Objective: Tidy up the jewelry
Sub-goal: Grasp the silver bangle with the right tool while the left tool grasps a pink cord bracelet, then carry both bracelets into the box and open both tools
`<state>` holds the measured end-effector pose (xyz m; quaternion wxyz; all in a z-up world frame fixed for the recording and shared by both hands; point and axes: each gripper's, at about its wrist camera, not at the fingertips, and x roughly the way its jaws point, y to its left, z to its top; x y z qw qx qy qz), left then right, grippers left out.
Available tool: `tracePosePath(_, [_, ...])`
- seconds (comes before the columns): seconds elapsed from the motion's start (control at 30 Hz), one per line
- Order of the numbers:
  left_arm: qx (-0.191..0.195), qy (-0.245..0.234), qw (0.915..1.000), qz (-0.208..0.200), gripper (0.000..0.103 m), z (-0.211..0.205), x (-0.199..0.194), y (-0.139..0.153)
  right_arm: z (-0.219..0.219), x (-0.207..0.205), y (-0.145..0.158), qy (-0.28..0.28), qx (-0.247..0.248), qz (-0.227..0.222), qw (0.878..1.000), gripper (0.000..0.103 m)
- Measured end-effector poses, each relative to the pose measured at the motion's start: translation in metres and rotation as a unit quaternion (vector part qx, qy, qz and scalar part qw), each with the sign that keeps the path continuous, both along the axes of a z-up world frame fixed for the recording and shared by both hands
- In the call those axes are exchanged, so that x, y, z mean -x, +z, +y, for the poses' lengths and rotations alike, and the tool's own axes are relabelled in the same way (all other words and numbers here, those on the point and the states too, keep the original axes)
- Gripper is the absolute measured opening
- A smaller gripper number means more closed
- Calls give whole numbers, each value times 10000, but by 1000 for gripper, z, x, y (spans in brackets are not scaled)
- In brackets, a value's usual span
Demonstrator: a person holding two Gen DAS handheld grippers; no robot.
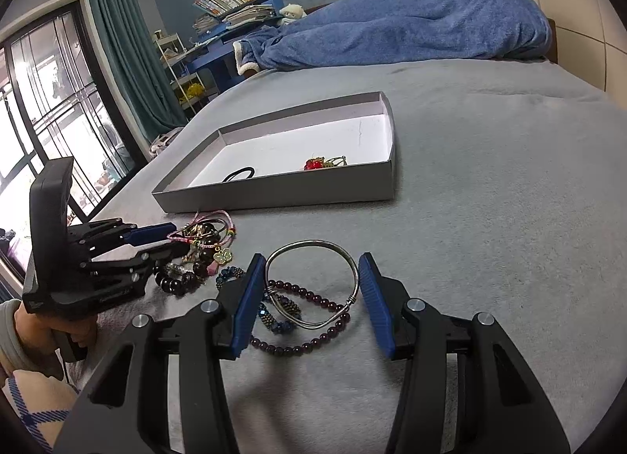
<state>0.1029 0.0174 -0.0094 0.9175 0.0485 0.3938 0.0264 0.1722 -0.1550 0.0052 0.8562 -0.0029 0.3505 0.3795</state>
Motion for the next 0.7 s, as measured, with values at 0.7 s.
tracePosePath(0.7, [869,-318,9880,-1235,3,9,16,85,2,6,6,134,-66,-183,9997,49])
